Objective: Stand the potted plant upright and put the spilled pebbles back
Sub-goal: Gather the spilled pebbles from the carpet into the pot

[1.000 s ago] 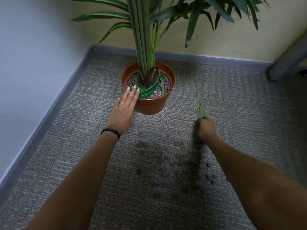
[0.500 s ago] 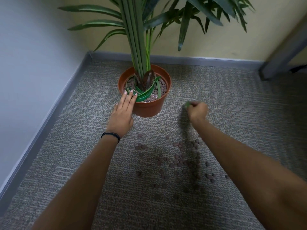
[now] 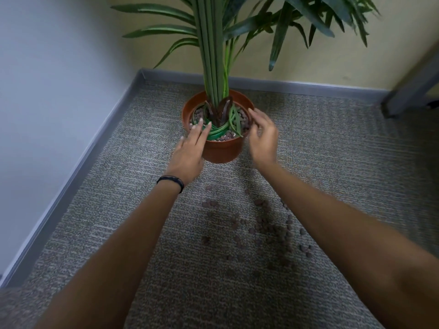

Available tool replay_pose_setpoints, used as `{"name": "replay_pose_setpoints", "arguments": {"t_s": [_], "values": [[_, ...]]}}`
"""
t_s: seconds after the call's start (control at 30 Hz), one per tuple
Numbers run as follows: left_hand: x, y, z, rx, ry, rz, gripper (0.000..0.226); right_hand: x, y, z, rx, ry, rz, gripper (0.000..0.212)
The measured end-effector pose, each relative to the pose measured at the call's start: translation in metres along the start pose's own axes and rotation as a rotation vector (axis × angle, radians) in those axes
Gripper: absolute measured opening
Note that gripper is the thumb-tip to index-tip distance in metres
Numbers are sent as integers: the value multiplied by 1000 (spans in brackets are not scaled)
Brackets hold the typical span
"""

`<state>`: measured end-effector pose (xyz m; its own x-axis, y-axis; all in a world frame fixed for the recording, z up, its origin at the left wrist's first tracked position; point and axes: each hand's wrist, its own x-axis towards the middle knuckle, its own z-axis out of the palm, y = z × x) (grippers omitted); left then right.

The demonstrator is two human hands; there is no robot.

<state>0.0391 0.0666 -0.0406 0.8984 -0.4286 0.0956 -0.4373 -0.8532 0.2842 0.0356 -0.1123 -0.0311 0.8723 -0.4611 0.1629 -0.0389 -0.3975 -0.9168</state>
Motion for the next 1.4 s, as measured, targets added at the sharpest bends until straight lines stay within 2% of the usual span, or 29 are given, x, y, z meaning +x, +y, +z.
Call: {"name": "replay_pose_setpoints", "arguments": {"t_s": [0.03,0.1,0.17,0.27,0.33,0.4,0.47,0.6,0.73,0.83,1.03,1.13,1.3,1.4], "values": [[-4,2,0,23,83,42,81,-7,12,-8,-81,-4,-11,42],[-13,5,3,60,201,145,63,-20,39,-27,-255,-67,-46,41],[-17,5,7,40,173,233,42,-31,65,-45,-434,-202,-76,40],[-19,6,17,37,-39,318,20,-50,96,-63,-655,-479,-57,46],[-18,6,27,78,-213,274,14,-64,108,-66,-792,-686,-31,59],[-16,7,38,111,-445,112,21,-77,115,-64,-887,-860,-14,69],[-14,7,51,127,-580,-2,39,-88,117,-58,-937,-943,-36,73],[-16,16,66,113,-654,-48,62,-111,115,-50,-910,-1021,-117,72],[-29,24,82,198,-758,-34,66,-135,125,-56,-1017,-1064,-300,65],[-40,24,90,322,-733,26,67,-139,127,-66,-1050,-1070,-388,63],[-45,13,85,399,-752,183,69,-134,125,-75,-1030,-1067,-434,80],[-45,4,80,365,-806,232,73,-128,123,-73,-1018,-1020,-442,73],[-51,-7,77,349,-787,303,63,-124,125,-79,-1035,-1014,-499,63],[-57,-10,75,313,-725,337,54,-128,131,-92,-1047,-1074,-495,72]]}}
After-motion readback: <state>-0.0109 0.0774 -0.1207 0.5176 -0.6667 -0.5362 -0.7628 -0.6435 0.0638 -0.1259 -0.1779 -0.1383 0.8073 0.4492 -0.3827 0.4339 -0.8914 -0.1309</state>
